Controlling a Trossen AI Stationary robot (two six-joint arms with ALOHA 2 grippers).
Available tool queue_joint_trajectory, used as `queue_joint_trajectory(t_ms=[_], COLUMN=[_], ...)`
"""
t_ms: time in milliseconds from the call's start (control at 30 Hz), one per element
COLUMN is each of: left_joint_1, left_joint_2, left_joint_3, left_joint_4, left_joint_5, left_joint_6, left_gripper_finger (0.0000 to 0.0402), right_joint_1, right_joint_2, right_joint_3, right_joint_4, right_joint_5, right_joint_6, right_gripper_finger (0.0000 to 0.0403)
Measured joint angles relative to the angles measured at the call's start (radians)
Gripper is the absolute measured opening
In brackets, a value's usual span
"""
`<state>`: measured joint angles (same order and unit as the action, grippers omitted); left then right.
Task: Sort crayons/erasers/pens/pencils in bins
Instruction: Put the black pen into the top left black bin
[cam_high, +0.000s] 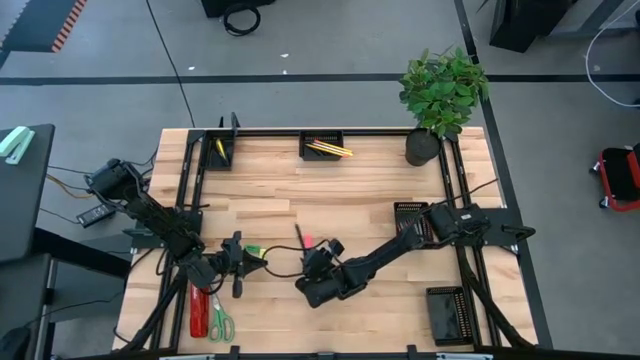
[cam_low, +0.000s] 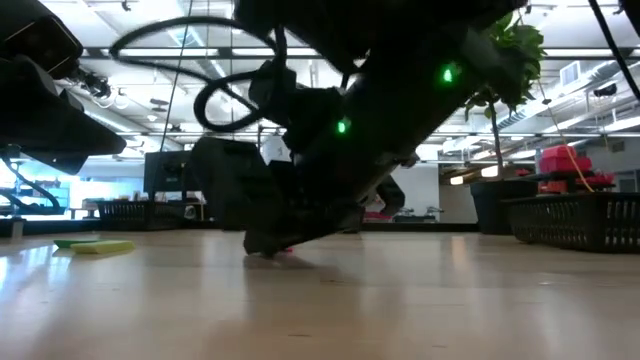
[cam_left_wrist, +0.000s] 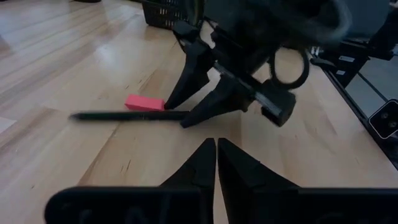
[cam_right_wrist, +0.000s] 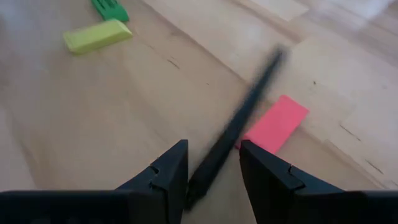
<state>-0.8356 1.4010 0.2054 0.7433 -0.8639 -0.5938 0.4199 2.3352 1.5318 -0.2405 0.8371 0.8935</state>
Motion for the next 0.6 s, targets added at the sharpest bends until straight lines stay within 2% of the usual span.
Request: queue_joint_trajectory(t_ms=[333, 600], left_joint_1=[0.000, 0.000], left_joint_2=[0.000, 0.000], left_joint_3=[0.000, 0.000], left_joint_4=[0.000, -0.001], left_joint_5=[0.004, 0.004], left_joint_6=[-0.003, -0.005], left_gripper_finger=[0.0027, 0.0028], right_joint_1=[0.003, 0.003], right_joint_2=[-0.010, -0.012], right_joint_3=[0.002, 0.001], right_joint_4=[-0.123, -0.151], right_joint_5=[0.030, 0.014], right_joint_6=[-0.002, -0.041], right_gripper_finger=[0.0137, 0.0046])
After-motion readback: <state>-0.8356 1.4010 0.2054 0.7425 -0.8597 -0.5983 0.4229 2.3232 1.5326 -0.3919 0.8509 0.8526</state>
